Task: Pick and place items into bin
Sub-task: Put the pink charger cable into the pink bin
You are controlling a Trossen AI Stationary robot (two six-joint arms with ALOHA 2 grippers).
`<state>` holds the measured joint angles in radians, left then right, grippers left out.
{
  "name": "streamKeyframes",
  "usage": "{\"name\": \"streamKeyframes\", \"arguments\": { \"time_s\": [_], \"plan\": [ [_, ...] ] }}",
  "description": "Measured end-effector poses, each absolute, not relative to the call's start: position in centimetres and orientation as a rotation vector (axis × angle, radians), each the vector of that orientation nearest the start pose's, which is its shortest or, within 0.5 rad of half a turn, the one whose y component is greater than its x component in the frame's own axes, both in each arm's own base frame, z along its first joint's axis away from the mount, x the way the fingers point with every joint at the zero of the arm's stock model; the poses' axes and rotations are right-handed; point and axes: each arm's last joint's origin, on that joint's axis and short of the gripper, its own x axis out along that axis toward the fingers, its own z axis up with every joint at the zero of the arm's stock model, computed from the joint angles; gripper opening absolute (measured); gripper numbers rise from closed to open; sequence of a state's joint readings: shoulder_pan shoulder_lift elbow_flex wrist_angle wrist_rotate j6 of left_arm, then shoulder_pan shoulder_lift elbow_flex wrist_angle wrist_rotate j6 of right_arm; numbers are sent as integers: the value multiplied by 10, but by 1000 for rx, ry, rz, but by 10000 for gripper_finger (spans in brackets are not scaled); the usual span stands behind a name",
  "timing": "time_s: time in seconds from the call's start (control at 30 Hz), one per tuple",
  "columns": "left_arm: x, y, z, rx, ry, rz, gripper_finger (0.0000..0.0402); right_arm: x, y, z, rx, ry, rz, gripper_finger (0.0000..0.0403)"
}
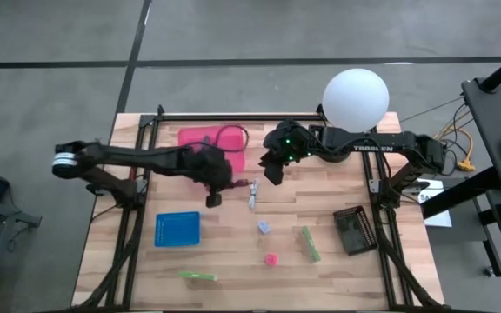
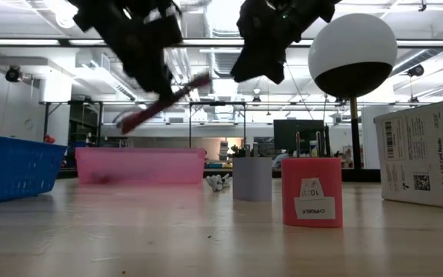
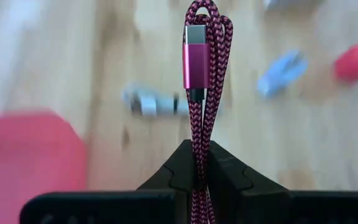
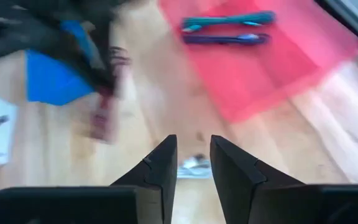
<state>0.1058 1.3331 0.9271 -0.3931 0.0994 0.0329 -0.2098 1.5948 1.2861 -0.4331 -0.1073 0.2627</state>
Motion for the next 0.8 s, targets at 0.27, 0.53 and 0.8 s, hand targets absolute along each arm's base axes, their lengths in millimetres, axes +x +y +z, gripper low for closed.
{"name": "streamKeyframes", "arguments": {
  "time_s": [0.27,0.53,0.8],
  "plan": [
    [247,26,320,-7,342,10,13,342,-70,286,372,708,-228,76],
    [217,23,354,3,31,16,13,351,-69,303,304,523,-151,78],
    [194,20,351,-37,-177,12,13,363,-57,333,95,225,44,73]
  ]
}}
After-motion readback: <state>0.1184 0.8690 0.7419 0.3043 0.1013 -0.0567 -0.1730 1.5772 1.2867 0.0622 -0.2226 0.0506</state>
